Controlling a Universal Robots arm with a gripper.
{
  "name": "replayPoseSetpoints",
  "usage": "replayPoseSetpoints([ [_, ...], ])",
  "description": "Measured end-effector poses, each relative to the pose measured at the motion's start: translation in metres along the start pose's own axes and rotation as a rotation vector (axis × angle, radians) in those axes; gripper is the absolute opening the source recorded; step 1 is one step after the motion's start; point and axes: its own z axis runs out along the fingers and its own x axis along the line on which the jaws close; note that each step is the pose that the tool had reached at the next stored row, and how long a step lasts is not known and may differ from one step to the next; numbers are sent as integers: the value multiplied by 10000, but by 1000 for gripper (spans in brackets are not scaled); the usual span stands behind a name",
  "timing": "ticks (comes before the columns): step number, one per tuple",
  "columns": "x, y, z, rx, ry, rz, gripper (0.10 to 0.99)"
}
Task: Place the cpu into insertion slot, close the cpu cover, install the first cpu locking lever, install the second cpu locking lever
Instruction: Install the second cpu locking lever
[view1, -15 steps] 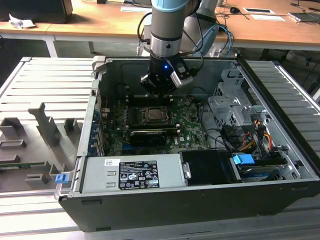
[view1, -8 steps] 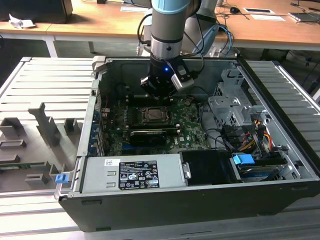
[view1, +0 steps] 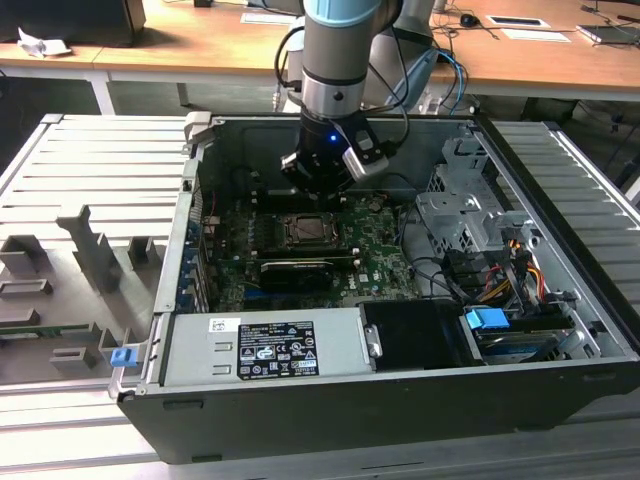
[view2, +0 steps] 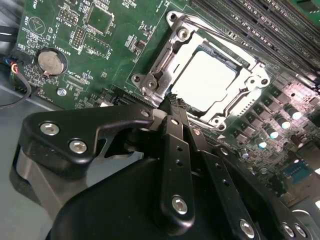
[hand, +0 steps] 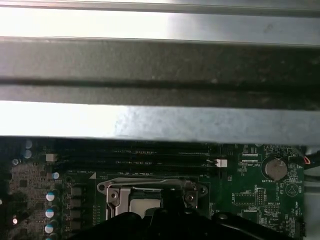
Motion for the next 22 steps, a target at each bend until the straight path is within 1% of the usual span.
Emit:
replayPoseSetpoints([
  [4,1,-17,-41,0,-1,1,106],
  [6,1,-27,-45,4,-2,0,106],
  [8,2,-55,-46,6,-1,1,106],
  [12,4,-140,-49,7,-1,1,106],
  [14,7,-241,-52,7,0,2,106],
  [15,8,-274,-53,5,-2,1,106],
  [19,9,-292,-58,9,1,3,106],
  [22,9,-293,-135,8,-1,2,106],
])
